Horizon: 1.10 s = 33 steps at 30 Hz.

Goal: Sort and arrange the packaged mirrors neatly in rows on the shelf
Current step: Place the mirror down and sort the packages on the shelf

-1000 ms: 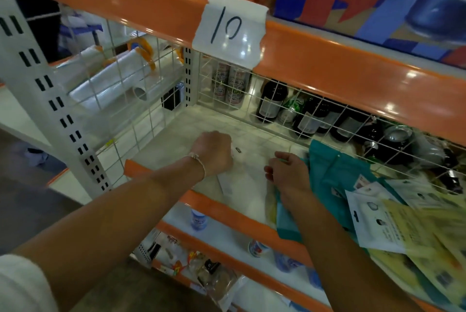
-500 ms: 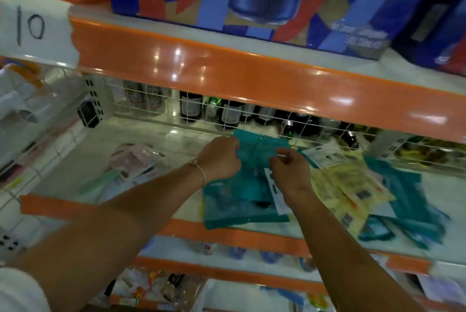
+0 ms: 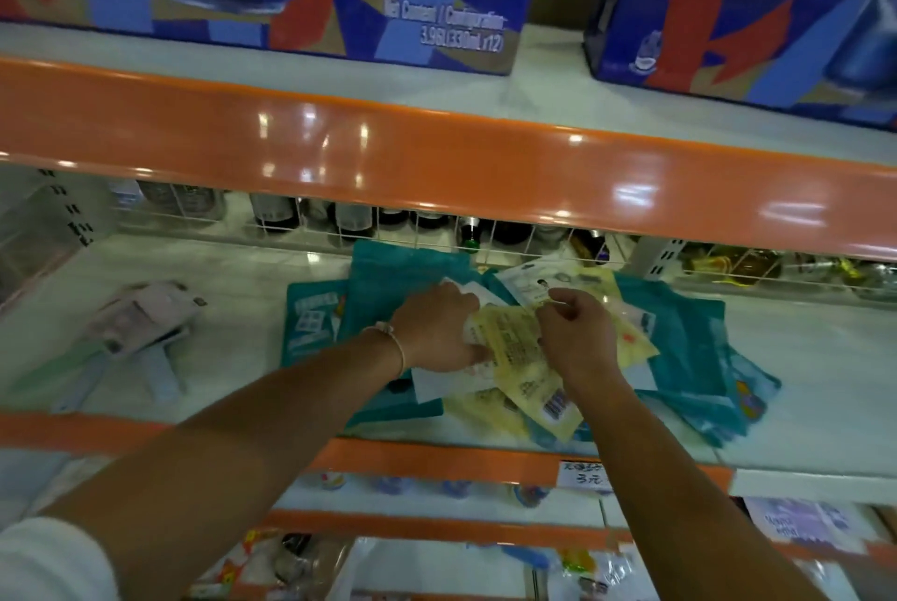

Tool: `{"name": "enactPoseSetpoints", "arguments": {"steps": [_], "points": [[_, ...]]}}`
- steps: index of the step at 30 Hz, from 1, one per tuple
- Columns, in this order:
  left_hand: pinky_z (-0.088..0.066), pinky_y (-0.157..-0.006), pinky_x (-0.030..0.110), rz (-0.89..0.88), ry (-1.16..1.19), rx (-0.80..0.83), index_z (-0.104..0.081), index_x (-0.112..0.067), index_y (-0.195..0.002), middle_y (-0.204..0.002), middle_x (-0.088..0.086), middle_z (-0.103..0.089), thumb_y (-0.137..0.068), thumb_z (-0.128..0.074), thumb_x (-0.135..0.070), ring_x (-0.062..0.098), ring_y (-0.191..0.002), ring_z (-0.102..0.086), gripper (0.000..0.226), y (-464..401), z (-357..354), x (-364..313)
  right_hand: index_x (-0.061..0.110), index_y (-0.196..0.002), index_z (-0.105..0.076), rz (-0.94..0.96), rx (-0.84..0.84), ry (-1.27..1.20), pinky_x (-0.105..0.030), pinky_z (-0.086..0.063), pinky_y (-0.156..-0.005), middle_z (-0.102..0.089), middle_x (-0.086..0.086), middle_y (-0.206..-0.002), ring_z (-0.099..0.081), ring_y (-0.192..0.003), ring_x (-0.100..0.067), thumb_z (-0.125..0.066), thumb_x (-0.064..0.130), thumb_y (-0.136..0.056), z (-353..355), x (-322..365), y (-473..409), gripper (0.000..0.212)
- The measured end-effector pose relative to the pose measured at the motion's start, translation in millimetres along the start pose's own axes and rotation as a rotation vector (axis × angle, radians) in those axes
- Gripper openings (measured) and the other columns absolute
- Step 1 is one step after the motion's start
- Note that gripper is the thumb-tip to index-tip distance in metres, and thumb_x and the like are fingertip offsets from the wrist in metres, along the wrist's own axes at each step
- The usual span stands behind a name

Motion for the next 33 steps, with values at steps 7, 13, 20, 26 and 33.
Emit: {"name": "enactPoseSetpoints", "arguments": {"steps": [7,13,20,26,33], "points": [[-0.035,-0.106,0.042,-0.047,-0.259,0.07,-0.03,-0.021,-0.149,-0.138,0.008,-0.045,-0.058,-0.065,-0.083,0.027,-0.123,-0.045,0.116,-11,-20,-23,0.016,-0.119,-0.062,0.012,0.01,0.031,-0.025,-0.045,-0.059,-0.066,0.001,-0.099,-0.063,-0.08,-0.019,-0.06,0.018,-0.09,23,-16,-18,0.029],[-0.027,-0.111,0.046,-0.03,-0.296,0.08,-0.029,-0.025,-0.149,-0.142,0.008,-0.041,-0.054,-0.078,-0.072,0.028,-0.128,-0.039,0.117,-6,-17,-21,0.016,-0.117,-0.063,0.05,0.055,0.067,-0.028,-0.05,-0.07,-0.066,0.002,-0.098,-0.064,-0.087,-0.021,-0.061,0.017,-0.091,16,-16,-25,0.027],[-0.032,-0.106,0.044,0.011,-0.192,0.063,-0.021,-0.027,-0.151,-0.132,0.006,-0.046,-0.068,-0.078,-0.042,0.028,-0.122,-0.038,0.101,7,-4,-3,0.018,-0.115,-0.06,0.082,0.138,0.062,-0.023,-0.05,-0.052,-0.065,0.005,-0.094,-0.063,-0.07,-0.013,-0.058,0.017,-0.093,-3,-8,-26,0.022],[-0.04,-0.096,0.04,-0.02,-0.312,0.041,-0.047,-0.018,-0.135,-0.117,0.007,-0.052,-0.077,-0.061,-0.014,0.027,-0.113,-0.043,0.059,24,8,13,0.016,-0.117,-0.061,0.106,0.173,0.085,-0.015,-0.043,-0.046,-0.066,0.002,-0.093,-0.061,-0.062,0.002,-0.057,0.017,-0.094,-24,4,-18,0.023],[-0.043,-0.098,0.057,-0.263,-0.538,-0.312,-0.065,-0.014,-0.122,-0.122,0.018,-0.063,-0.076,-0.071,-0.007,0.041,-0.112,-0.057,0.047,49,18,41,0.017,-0.117,-0.063,0.096,0.194,0.129,-0.022,-0.044,-0.053,-0.067,0.005,-0.091,-0.061,-0.068,-0.009,-0.061,0.021,-0.091,-57,25,-7,0.027]]}}
Point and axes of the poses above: each hand's wrist, its own y-axis away from the middle knuckle, its own z-axis out of the back of the hand, x = y × z, the point moved 7 cm from there along -y, towards the middle knuckle
